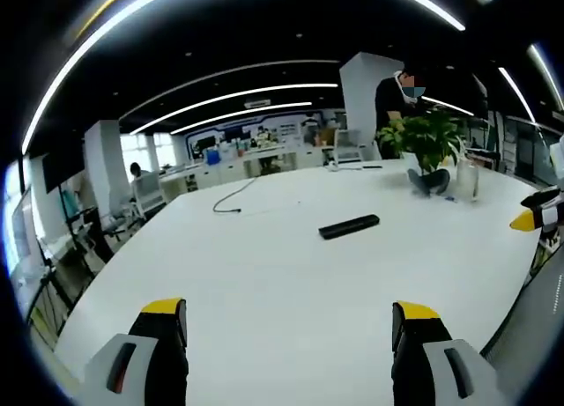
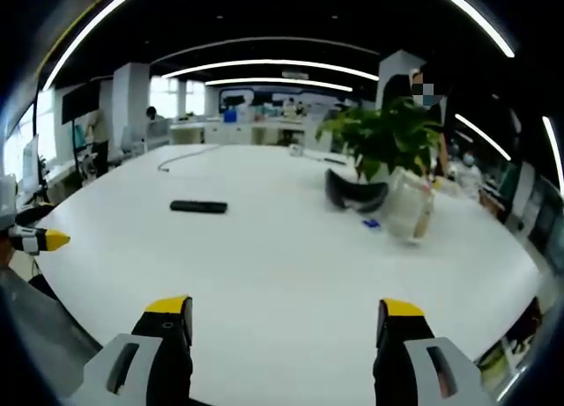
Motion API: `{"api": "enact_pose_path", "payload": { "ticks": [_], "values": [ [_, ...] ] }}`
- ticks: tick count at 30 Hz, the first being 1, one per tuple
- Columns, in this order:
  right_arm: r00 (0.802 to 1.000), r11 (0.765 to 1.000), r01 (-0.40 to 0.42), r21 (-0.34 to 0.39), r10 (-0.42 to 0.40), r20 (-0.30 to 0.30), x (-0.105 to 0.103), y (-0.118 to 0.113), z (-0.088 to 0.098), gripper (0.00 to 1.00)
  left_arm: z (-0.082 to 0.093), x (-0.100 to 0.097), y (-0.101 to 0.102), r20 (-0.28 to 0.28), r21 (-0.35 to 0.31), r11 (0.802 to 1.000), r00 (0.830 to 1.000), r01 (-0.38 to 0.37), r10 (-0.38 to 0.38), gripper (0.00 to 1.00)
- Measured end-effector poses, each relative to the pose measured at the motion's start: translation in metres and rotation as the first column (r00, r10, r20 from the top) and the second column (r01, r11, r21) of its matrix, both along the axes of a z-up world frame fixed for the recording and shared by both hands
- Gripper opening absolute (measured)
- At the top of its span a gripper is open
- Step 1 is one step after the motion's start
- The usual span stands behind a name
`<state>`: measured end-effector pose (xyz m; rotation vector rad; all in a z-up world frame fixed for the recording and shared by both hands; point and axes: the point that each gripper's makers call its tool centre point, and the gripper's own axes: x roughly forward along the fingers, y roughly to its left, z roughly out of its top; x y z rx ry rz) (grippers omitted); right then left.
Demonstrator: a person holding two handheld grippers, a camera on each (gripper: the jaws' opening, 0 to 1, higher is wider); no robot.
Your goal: Press the specified remote control buttons in sequence, fully releasing each button before pressing the next.
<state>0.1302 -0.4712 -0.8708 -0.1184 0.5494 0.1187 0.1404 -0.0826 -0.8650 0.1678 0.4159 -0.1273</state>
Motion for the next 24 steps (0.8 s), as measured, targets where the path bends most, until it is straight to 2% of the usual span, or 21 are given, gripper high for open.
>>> {"api": "enact_pose_path", "payload": {
  "ticks": [24],
  "values": [
    [1.000, 1.000, -0.005, -0.001, 0.005, -0.003, -0.0010, 0.0006, -0.0005, 0.85, -0.0033, -0.0004, 0.0003, -0.012, 0.005, 1.000, 1.000, 0.006, -0.006, 1.00]
  ]
}}
